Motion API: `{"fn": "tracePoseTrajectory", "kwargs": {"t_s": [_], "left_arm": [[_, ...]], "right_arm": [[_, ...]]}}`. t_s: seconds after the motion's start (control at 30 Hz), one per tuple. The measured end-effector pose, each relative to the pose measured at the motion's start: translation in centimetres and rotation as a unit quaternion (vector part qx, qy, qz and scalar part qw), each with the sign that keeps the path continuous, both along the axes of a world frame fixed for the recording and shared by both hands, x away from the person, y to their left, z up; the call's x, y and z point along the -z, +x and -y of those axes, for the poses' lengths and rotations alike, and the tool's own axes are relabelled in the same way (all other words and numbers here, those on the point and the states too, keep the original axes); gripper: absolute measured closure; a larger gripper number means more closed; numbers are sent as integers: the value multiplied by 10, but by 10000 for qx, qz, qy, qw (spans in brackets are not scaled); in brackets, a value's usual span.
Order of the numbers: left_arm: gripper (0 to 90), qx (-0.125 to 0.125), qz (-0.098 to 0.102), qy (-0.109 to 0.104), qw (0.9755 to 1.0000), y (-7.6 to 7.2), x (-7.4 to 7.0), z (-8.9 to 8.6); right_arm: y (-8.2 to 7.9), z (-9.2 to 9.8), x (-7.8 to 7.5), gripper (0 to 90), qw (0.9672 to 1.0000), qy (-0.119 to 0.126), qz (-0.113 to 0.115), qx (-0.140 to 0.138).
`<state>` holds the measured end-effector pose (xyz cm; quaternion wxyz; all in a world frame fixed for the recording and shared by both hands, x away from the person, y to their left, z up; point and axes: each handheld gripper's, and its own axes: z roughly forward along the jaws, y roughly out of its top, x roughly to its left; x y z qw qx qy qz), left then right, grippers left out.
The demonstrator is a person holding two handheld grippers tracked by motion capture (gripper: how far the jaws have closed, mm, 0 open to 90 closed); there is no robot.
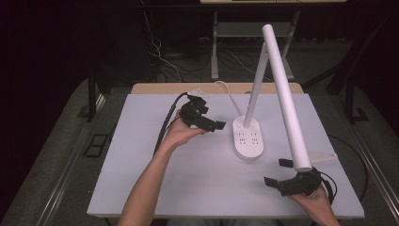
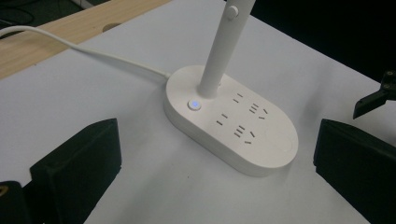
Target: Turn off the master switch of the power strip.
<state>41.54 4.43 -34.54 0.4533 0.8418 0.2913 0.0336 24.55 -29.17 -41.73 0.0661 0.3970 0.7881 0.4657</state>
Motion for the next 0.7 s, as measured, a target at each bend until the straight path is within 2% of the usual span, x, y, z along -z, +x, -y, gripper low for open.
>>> {"fn": "tracePoseTrajectory", "kwargs": {"t_s": [0.43, 0.7], "left_arm": [[4, -126, -49, -99, 9999, 15, 0, 10], [12, -314, -137, -288, 9990, 25, 9, 15]], "right_arm": [[0, 0, 0, 0, 10000, -5, -8, -22], [0, 0, 0, 0, 10000, -3, -12, -26]]}}
